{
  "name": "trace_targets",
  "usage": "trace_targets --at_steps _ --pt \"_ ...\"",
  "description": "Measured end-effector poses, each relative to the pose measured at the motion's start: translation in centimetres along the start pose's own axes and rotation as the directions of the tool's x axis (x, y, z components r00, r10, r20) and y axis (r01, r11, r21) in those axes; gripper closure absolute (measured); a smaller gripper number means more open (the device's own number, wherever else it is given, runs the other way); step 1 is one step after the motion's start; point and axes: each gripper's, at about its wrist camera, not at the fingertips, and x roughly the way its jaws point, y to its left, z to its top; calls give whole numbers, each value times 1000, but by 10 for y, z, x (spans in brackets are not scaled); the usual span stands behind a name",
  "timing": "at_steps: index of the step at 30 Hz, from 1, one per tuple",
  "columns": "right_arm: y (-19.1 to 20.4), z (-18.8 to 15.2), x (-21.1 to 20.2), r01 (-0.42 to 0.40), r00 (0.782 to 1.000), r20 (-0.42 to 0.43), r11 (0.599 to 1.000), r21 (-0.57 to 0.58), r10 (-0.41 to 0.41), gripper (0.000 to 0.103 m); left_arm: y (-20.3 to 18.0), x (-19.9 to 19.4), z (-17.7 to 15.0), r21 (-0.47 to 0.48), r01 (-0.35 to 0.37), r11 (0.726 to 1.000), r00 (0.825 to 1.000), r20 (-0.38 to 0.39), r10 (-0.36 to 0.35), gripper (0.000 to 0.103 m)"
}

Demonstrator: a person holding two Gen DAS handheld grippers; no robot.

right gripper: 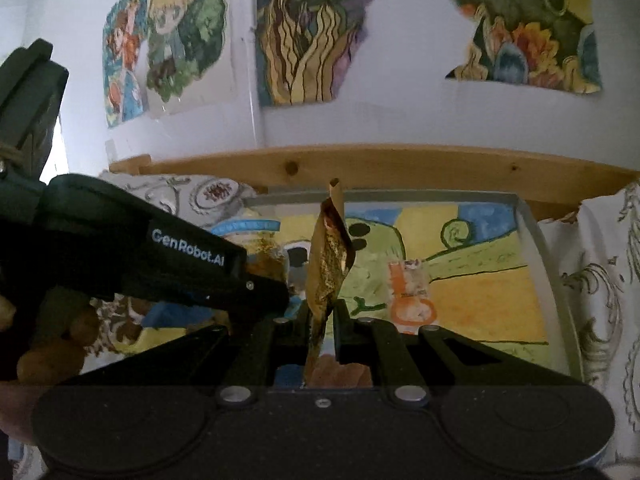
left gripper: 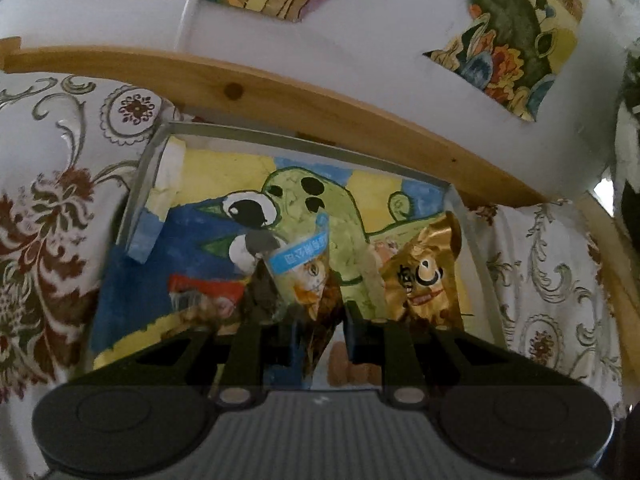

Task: Organize snacks
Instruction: 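Carry the gold bag to the tray while the left tool carries the clear bag there, then open both tools over the tray and lift them away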

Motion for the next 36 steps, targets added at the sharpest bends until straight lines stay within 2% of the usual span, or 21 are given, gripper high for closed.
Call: trace_targets --at_steps 10,17,20,22,24,28,30,32,34,36 --pt "1 0 27 -10 997 -78 999 -34 7 93 15 26 7 -18 -30 999 996 -81 28 79" --pt "4 -3 31 36 996 -84 998 -42 -39 90 17 28 6 -7 -47 999 995 -94 46 76" --pt "1 -2 28 47 996 -71 998 -36 -50 84 13 26 8 20 -64 998 995 -79 66 76" --pt "2 -1 26 59 996 -60 997 -47 -62 83 10 23 9 35 -75 997 995 -66 77 69" --pt "3 0 24 74 996 -48 995 -66 -77 80 7 20 11 52 -85 995 995 -51 87 55" --pt "5 1 19 89 995 -28 992 -91 -92 76 7 12 12 55 -90 994 995 -25 91 49" --pt "6 3 16 100 995 -18 991 -92 -102 69 8 9 12 46 -101 994 995 -14 101 47" --pt "7 4 13 109 994 -11 990 -92 -110 64 9 4 11 47 -103 994 995 0 103 37" --pt "7 4 9 104 994 -10 990 -96 -106 59 8 0 10 50 -115 992 993 14 115 30" --pt "9 4 5 109 994 -7 988 -106 -110 49 7 -6 10 63 -120 991 992 35 118 26"
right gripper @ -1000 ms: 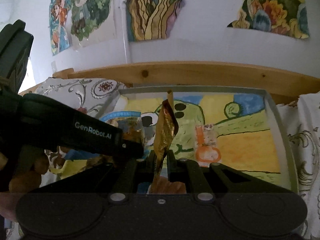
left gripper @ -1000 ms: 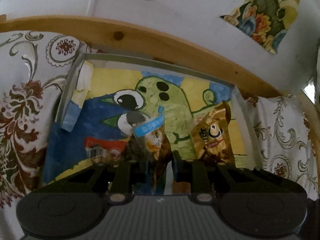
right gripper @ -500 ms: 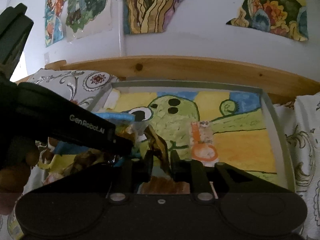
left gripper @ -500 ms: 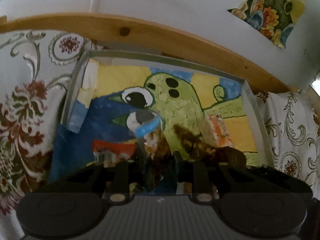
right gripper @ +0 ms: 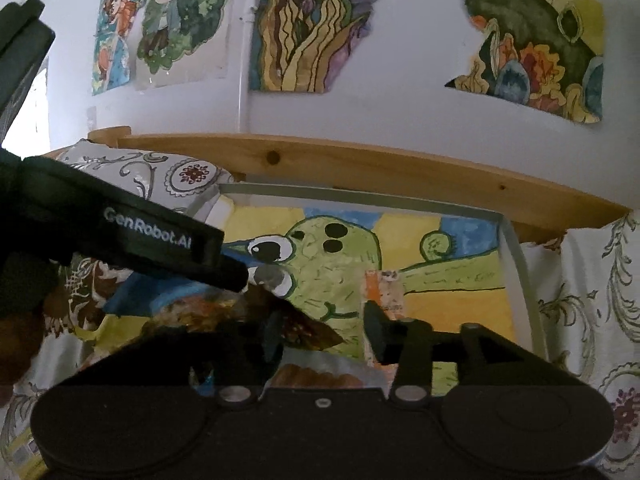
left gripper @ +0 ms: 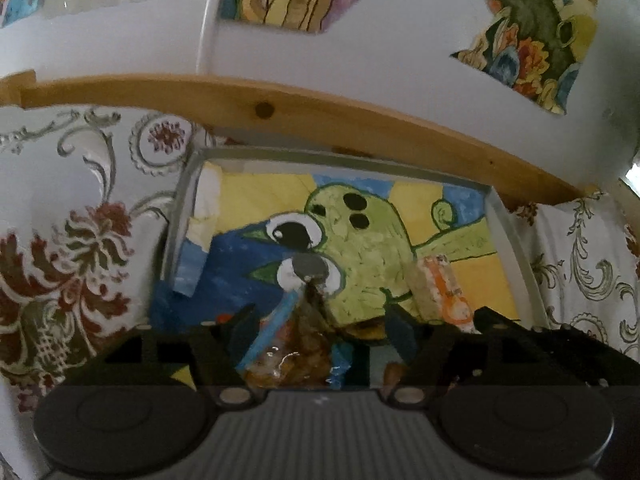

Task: Organize snacks
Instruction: 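Open both tools over the tray and lift them away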

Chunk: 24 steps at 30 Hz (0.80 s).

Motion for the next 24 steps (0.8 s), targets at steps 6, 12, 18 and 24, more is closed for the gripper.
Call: trace_targets --at_steps 6,12,18,24 --pt "-1 4 -12 9 1000 5 1000 -2 -9 35 1 -17 0 2 -22 1000 999 38 22 13" --pt "1 5 -20 16 1000 -10 1000 7 -16 29 3 -36 -1 -13 -40 999 996 77 41 4" --pt "2 4 -32 18 1000 -18 1000 11 -17 25 6 -54 -1 -22 -45 999 994 99 47 1" --pt "0 9 -52 31 1000 6 999 33 -31 19 4 -69 -5 -24 -46 999 993 111 48 0"
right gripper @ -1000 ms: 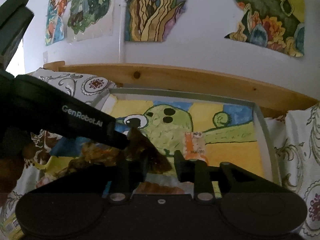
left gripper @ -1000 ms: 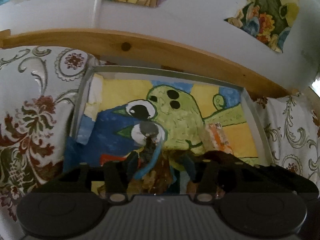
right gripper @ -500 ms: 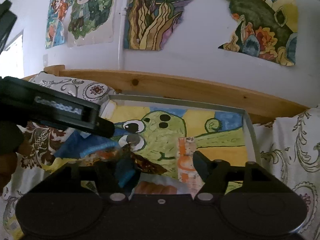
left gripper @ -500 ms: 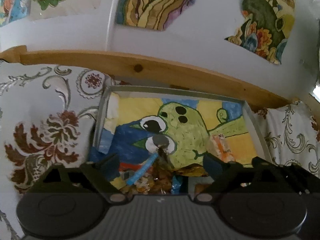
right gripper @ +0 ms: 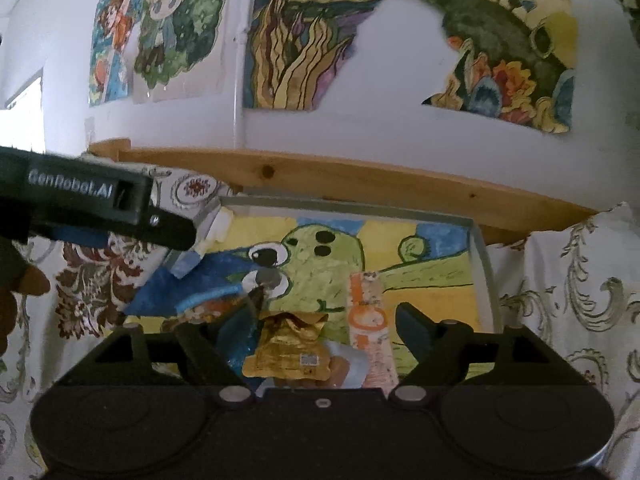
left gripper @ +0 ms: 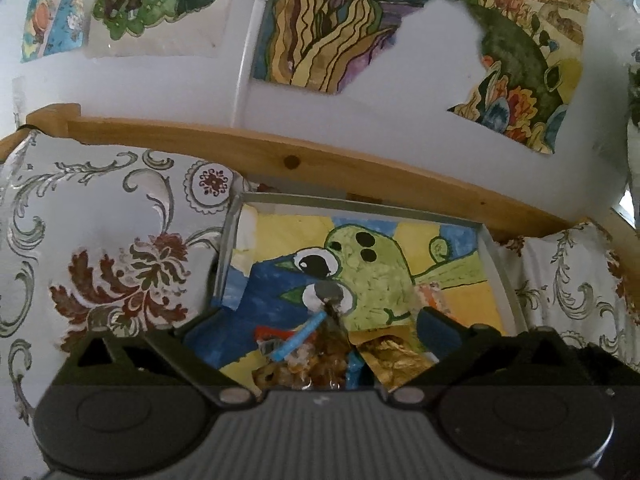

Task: Organize snacks
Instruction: 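Open both tools over the tray and lift them away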

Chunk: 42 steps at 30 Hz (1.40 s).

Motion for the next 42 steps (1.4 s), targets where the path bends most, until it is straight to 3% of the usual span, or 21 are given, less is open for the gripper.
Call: trace_targets --at_steps 12,25,32,42 --pt "0 12 -79 17 992 122 1000 23 -20 1 0 -65 -12 18 -31 999 991 128 28 0" --pt "16 -2 -157 11 983 184 999 39 -18 1 5 -127 -52 48 -82 995 980 188 71 0" --pt "28 -27 -187 18 984 179 1000 13 -20 1 10 -151 -86 41 -69 997 981 184 61 0" --pt "39 -76 -211 56 991 120 997 51 -62 1 10 -173 -137 104 -132 986 970 217 106 0"
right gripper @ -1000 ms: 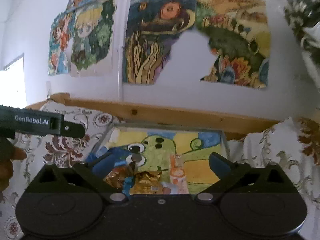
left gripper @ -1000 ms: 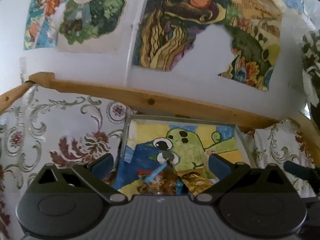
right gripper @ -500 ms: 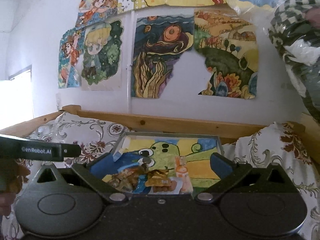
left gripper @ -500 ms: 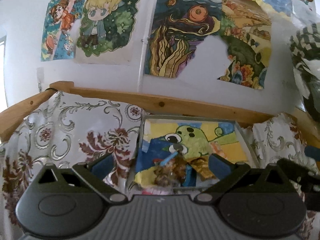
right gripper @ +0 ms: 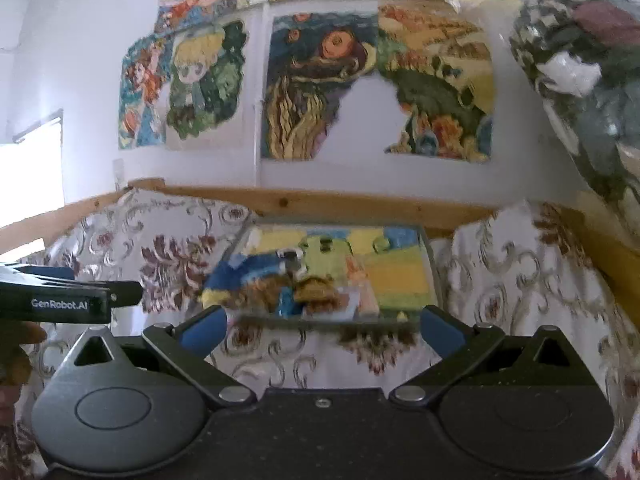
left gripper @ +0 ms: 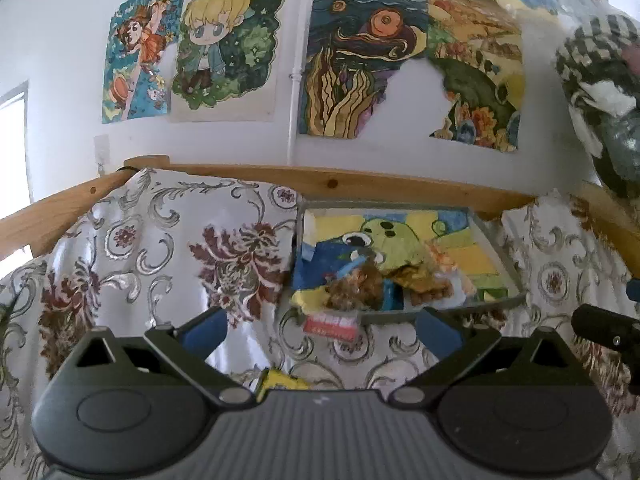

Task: Organize snacks
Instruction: 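Open both tools over the tray and lift them away, then move both tools back toward the remaining snacks on the sheet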

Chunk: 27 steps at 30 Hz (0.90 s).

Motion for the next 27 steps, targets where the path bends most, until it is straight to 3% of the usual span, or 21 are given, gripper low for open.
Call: trace_targets --at_steps 9,20,27 --pt "6 -35 -14 30 997 -66 998 58 -26 1 12 -22 -37 -34 -33 999 999 -41 31 0" --pt "17 -62 -22 78 994 -85 995 57 -73 1 24 -24 -64 -69 -83 994 991 -109 75 0" --pt "19 -75 -17 90 990 -114 995 52 -84 1 16 -21 -83 -14 -72 997 986 -153 69 0"
